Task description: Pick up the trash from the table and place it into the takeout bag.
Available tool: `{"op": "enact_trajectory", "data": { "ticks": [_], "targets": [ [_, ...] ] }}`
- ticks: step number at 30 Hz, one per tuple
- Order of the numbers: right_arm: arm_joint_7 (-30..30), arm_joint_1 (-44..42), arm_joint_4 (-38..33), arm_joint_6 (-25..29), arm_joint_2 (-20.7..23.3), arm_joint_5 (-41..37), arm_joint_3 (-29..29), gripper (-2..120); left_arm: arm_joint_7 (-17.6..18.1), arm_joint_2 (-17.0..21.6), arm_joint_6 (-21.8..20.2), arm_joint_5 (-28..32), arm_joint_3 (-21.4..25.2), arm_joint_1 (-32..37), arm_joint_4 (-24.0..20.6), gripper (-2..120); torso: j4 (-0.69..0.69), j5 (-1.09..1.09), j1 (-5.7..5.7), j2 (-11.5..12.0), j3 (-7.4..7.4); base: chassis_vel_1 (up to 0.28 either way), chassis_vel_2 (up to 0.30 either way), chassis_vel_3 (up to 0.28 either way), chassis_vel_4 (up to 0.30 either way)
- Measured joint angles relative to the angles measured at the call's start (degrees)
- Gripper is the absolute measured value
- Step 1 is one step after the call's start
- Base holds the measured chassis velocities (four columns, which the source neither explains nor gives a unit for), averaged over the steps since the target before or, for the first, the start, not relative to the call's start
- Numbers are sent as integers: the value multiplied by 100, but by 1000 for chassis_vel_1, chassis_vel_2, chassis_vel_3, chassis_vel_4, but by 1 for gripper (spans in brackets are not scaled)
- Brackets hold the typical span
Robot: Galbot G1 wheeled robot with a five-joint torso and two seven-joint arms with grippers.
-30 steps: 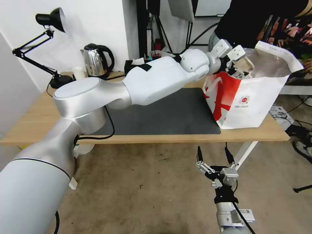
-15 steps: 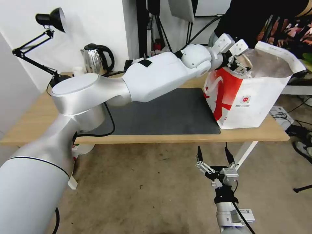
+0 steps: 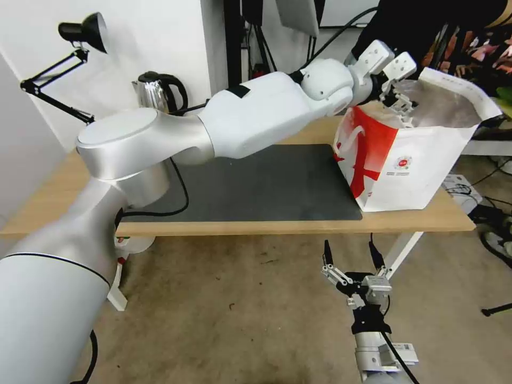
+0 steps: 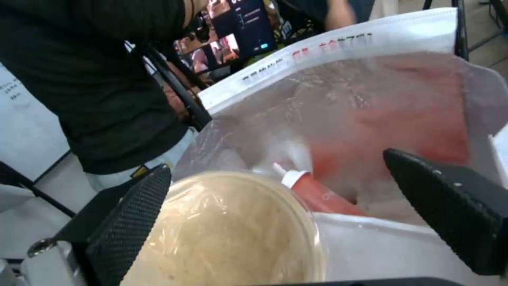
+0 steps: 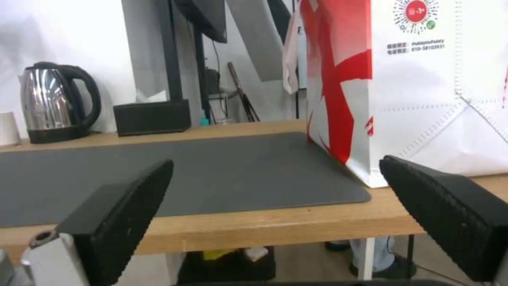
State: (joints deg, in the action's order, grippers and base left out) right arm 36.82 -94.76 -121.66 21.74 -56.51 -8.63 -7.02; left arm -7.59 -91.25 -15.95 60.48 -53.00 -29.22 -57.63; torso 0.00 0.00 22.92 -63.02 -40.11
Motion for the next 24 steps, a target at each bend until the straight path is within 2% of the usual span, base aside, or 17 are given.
{"op": "enact_trajectory", "data": {
  "ticks": [15,20,24],
  "targets": [
    [0,0,0,0,0,0,0,100,-22,5,-97,135,-38,-144,-52,100,0,0,0,0,0,0,0,0,0],
    [0,0,0,0,0,0,0,100,14,17,-83,136,165,-73,-46,100,0,0,1,0,0,0,0,0,0],
    [0,0,0,0,0,0,0,100,129,49,-55,136,541,-23,-92,100,1,0,1,0,0,0,0,0,0]
  ]
}}
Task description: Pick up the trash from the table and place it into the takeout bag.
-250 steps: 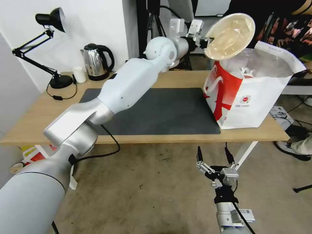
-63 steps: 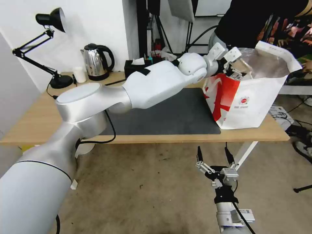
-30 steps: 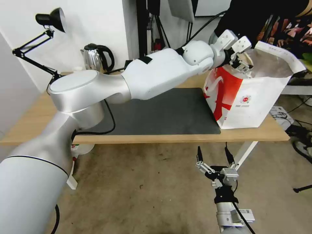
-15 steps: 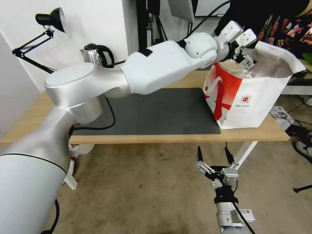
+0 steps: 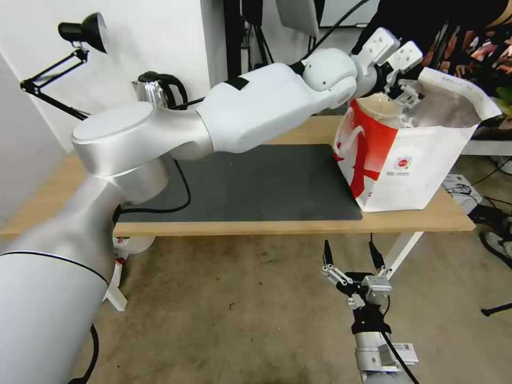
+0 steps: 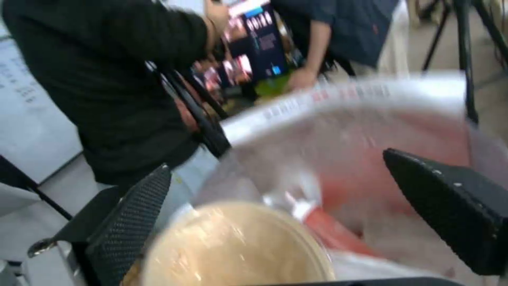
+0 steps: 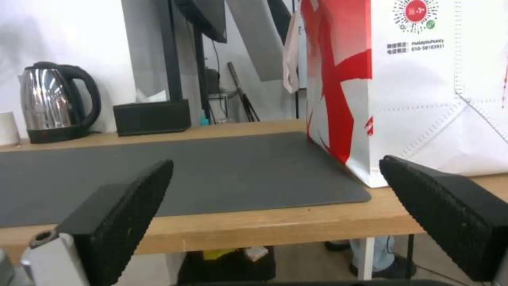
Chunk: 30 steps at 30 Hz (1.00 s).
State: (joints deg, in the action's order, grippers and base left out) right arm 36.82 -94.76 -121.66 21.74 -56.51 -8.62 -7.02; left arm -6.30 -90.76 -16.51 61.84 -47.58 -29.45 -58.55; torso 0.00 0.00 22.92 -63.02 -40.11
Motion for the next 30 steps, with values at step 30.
{"op": "enact_trajectory", "data": {
  "ticks": [30],
  "targets": [
    [0,-2,1,1,0,0,1,100,559,5283,723,-797,4225,2994,-3552,100,-4,0,-2,-1,2,0,0,0,0]
  ]
}}
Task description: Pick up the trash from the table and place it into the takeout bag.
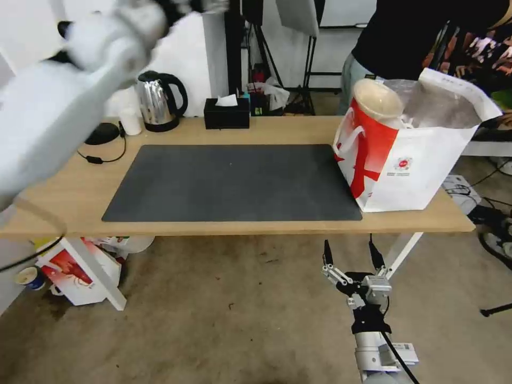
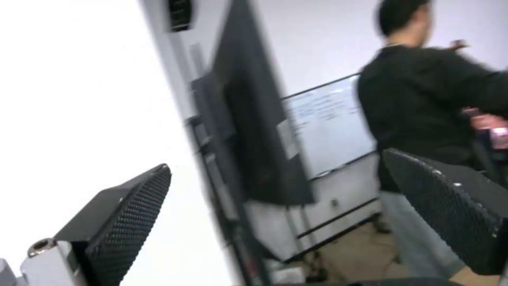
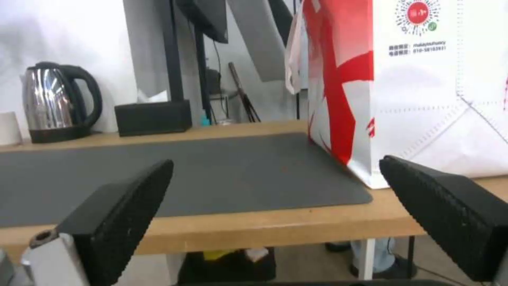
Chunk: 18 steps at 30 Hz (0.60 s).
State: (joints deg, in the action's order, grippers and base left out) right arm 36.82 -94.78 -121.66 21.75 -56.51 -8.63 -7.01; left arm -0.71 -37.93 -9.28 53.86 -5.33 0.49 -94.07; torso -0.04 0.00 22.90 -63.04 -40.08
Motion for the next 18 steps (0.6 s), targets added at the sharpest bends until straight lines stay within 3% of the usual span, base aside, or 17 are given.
{"op": "enact_trajectory", "data": {
  "ticks": [2,3,4,5,8,10,13,14,18],
  "targets": [
    [0,2,0,0,0,0,-1,100,-2,352,126,-74,991,1153,-364,100,0,-8,1,0,-1,0,0,0,0],
    [0,2,0,0,0,0,0,100,-1,428,221,-90,1276,1481,-469,100,2,2,2,0,-1,0,0,0,0],
    [0,4,0,0,0,0,-1,100,1,467,316,-111,1575,1848,-588,100,5,4,1,0,-1,0,0,0,0],
    [0,4,0,0,0,0,-1,100,1,467,316,-111,1575,1848,-588,100,5,4,1,0,-1,0,0,0,0],
    [1,1,0,0,0,0,-1,100,41,422,453,-223,2486,2923,-956,100,9,3,1,0,-1,0,0,0,0],
    [0,2,0,0,0,0,-1,100,41,413,459,-237,2550,3001,-982,100,8,3,1,0,-1,0,0,0,0],
    [0,2,0,0,1,0,-1,100,55,254,584,-468,3342,3909,-1270,100,4,-4,1,1,-2,0,0,0,0],
    [0,2,0,0,1,0,-1,100,55,254,584,-468,3342,3909,-1270,100,4,-4,1,1,-2,0,0,0,0],
    [-1,3,0,0,1,0,0,100,74,-26,711,-633,4076,4744,-1557,100,1,1,1,1,-1,0,0,0,0]
  ]
}}
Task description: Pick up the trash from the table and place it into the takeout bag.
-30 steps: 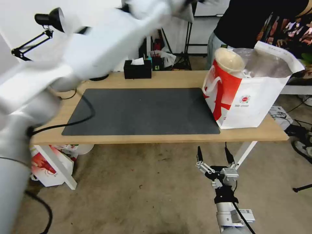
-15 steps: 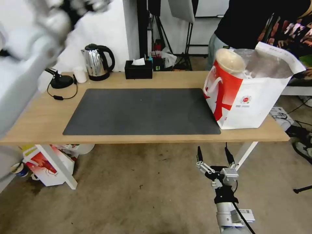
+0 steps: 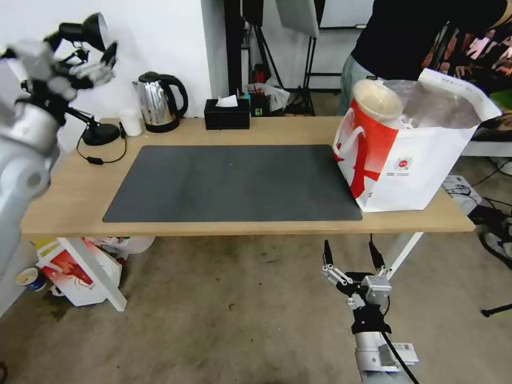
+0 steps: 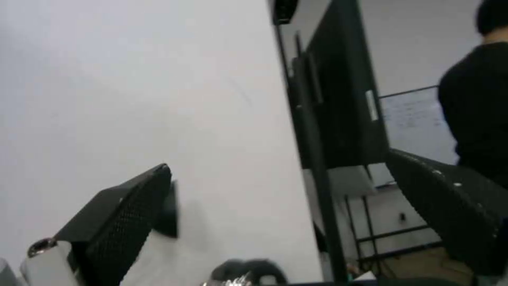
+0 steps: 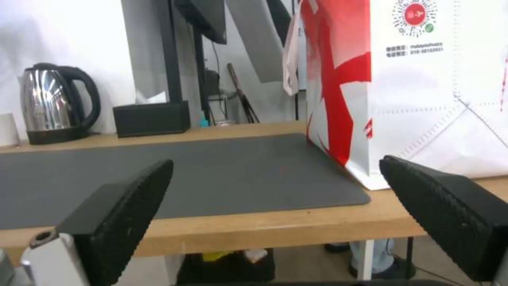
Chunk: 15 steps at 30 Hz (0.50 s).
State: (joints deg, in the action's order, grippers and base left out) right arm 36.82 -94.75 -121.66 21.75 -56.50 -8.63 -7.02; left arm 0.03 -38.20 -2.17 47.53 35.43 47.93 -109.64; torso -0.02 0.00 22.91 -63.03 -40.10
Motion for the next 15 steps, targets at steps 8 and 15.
{"op": "enact_trajectory", "data": {
  "ticks": [8,15],
  "targets": [
    [1,-2,0,0,-1,0,0,100,-24,-1504,222,-269,1705,2058,-954,100,0,-3,0,0,0,0,0,0,0],
    [1,-1,0,0,-1,0,0,100,-497,-3072,865,-1070,2494,3420,-1371,100,2,1,0,0,0,0,0,0,0]
  ]
}}
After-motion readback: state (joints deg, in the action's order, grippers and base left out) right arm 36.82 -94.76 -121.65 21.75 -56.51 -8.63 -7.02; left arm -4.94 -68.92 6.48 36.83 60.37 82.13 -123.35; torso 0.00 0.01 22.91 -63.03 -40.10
